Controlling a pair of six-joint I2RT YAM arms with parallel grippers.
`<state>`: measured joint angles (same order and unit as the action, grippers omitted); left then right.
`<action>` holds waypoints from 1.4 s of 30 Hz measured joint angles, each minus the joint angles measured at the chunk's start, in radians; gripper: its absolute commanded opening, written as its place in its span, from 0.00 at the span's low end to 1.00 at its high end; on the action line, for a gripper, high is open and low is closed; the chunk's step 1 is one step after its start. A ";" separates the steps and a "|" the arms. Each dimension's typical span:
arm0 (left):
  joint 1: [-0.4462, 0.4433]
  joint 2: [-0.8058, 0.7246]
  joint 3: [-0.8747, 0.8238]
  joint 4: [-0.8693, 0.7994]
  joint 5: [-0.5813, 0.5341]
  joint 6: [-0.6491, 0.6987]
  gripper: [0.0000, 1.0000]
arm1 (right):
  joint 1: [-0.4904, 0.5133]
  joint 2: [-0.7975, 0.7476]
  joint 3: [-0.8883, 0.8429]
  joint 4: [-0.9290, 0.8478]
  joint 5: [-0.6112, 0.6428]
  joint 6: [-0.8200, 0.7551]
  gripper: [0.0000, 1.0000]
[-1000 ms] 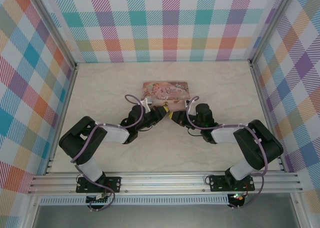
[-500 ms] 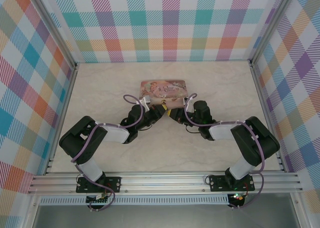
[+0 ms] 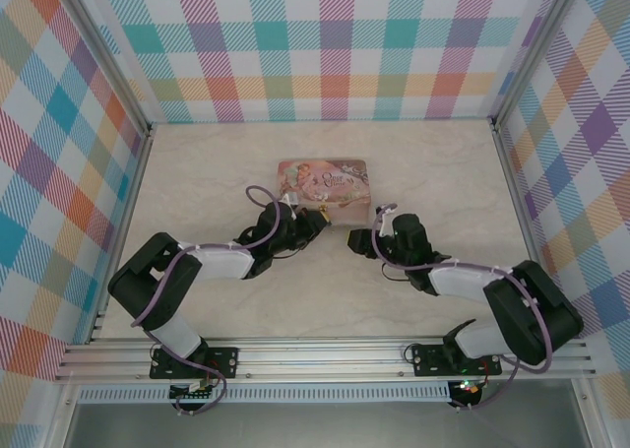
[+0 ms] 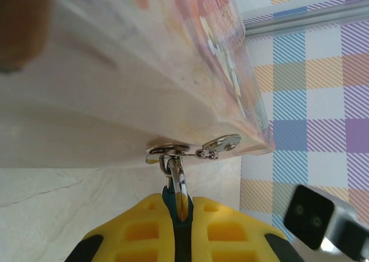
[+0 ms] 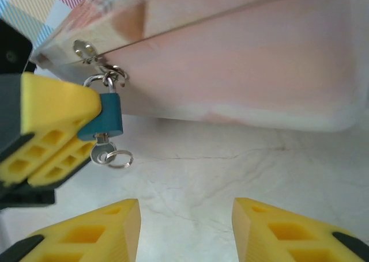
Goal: Unlock a padlock with a key
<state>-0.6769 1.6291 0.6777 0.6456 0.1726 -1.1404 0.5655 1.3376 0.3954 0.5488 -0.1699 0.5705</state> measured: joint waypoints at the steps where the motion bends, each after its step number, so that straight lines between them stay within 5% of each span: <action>1: 0.002 0.000 0.005 -0.014 0.002 -0.012 0.00 | 0.024 -0.027 -0.004 -0.014 0.035 -0.058 0.49; 9: 0.017 -0.004 0.026 -0.079 0.014 -0.066 0.00 | 0.194 -0.122 -0.051 0.037 0.267 -0.491 0.50; 17: 0.019 -0.006 0.026 -0.102 0.018 -0.080 0.00 | 0.236 0.011 -0.072 0.206 0.344 -0.808 0.49; 42: 0.019 -0.006 0.026 -0.093 0.018 -0.094 0.00 | 0.275 0.246 0.033 0.357 0.359 -0.903 0.35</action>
<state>-0.6582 1.6234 0.7040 0.5522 0.1902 -1.2343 0.8406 1.5841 0.4286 0.9054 0.1886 -0.3328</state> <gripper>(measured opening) 0.094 0.358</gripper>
